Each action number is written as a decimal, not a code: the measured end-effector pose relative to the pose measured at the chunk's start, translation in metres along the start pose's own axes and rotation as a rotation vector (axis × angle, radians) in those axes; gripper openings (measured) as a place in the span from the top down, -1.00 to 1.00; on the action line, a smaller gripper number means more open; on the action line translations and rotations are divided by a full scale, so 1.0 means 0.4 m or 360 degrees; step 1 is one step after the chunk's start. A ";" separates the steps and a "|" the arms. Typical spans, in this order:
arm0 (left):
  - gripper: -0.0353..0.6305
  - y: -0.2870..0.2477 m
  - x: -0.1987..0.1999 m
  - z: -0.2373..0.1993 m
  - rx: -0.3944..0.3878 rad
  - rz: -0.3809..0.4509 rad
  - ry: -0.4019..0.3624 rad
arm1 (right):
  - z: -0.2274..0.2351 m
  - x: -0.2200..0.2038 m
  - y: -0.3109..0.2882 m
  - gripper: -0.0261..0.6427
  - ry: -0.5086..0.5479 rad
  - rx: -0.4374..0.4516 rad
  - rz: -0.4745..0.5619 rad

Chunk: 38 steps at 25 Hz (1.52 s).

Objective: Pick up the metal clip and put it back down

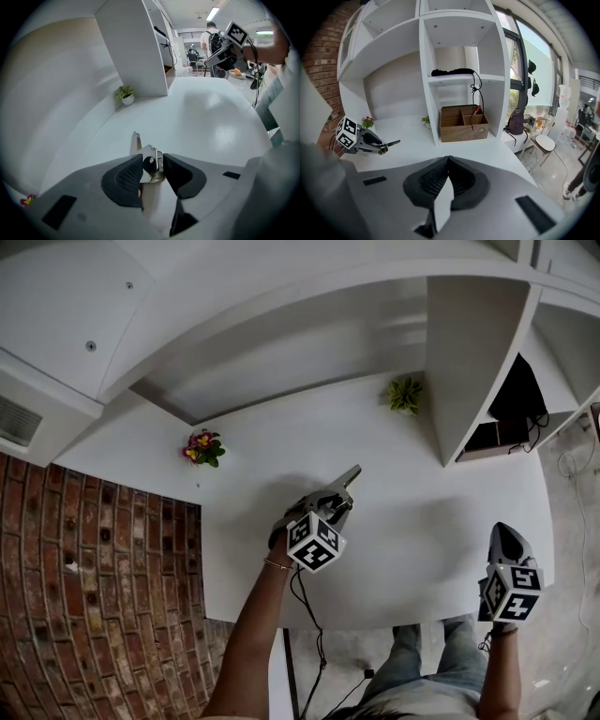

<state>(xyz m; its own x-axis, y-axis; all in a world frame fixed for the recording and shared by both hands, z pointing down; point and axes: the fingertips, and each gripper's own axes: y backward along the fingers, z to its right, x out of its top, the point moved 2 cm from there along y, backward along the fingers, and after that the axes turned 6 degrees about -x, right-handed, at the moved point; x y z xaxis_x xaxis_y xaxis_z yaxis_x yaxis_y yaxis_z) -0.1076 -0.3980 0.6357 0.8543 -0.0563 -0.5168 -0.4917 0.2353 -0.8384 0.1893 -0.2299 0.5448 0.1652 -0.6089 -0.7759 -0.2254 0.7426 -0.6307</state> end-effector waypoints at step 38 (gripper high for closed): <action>0.44 0.450 0.131 0.136 0.0727 0.0742 0.0957 | -0.109 0.264 0.082 0.92 0.0412 0.0591 0.0307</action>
<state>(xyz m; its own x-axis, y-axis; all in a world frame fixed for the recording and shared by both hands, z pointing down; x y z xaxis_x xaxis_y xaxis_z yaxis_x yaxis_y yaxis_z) -0.1420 -0.3060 0.4672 0.2875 -0.3283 -0.8998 -0.5422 0.7187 -0.4354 0.1576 -0.2820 0.4430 -0.1008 -0.4648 -0.8797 0.1367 0.8693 -0.4750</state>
